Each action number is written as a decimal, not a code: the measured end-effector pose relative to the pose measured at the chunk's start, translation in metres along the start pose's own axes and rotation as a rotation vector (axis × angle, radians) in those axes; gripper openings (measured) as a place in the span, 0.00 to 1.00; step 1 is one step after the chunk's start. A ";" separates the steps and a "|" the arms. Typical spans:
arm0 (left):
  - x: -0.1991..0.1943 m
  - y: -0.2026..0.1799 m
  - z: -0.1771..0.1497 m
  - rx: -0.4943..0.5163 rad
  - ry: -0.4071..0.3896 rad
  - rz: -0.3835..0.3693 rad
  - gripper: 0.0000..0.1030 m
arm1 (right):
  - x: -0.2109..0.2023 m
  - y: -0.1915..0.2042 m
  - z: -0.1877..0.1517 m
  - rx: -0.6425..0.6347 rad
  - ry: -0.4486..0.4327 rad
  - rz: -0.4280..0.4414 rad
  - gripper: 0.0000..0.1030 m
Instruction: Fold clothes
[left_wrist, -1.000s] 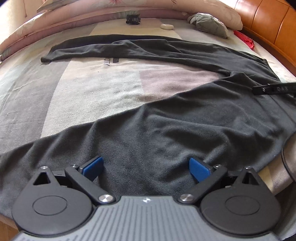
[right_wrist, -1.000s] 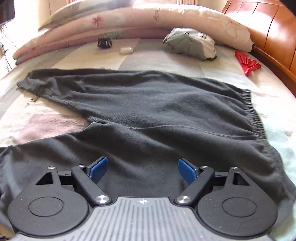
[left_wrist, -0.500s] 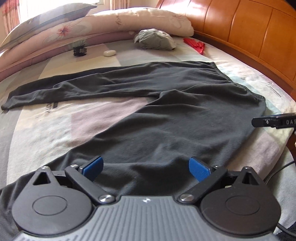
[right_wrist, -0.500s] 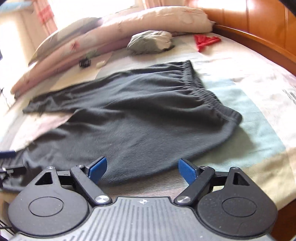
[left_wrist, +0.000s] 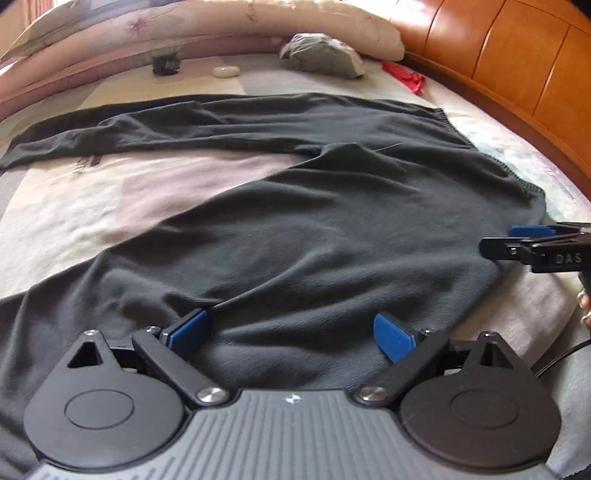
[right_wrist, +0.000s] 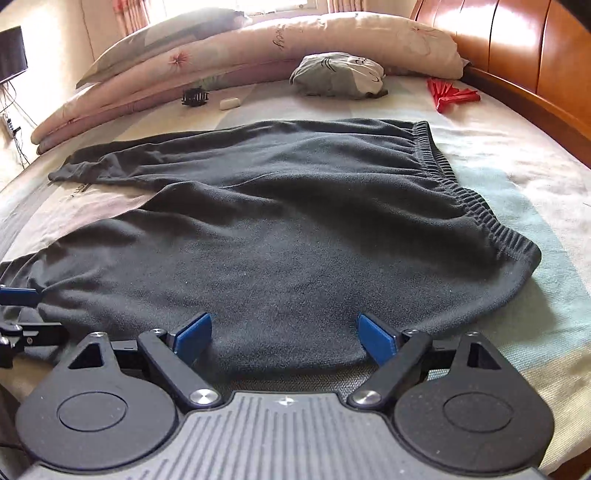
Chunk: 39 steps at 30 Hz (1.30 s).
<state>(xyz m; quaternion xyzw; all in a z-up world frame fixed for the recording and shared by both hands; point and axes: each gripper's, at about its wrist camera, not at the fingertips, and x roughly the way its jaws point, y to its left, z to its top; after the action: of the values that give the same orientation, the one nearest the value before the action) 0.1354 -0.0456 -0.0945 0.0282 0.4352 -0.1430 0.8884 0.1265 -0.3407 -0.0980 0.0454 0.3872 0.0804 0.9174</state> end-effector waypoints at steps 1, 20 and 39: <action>-0.004 0.005 0.001 -0.015 0.005 -0.006 0.92 | -0.002 -0.001 -0.003 -0.005 -0.003 0.007 0.92; 0.045 0.047 0.081 -0.111 -0.015 -0.159 0.90 | 0.003 0.008 -0.002 -0.004 0.016 -0.023 1.00; 0.010 0.082 0.072 -0.158 -0.043 -0.075 0.89 | 0.006 0.012 -0.004 -0.034 0.008 -0.037 1.00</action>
<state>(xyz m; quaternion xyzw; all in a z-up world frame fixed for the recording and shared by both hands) 0.2193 0.0186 -0.0635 -0.0615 0.4270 -0.1418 0.8910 0.1269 -0.3276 -0.1035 0.0225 0.3903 0.0701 0.9177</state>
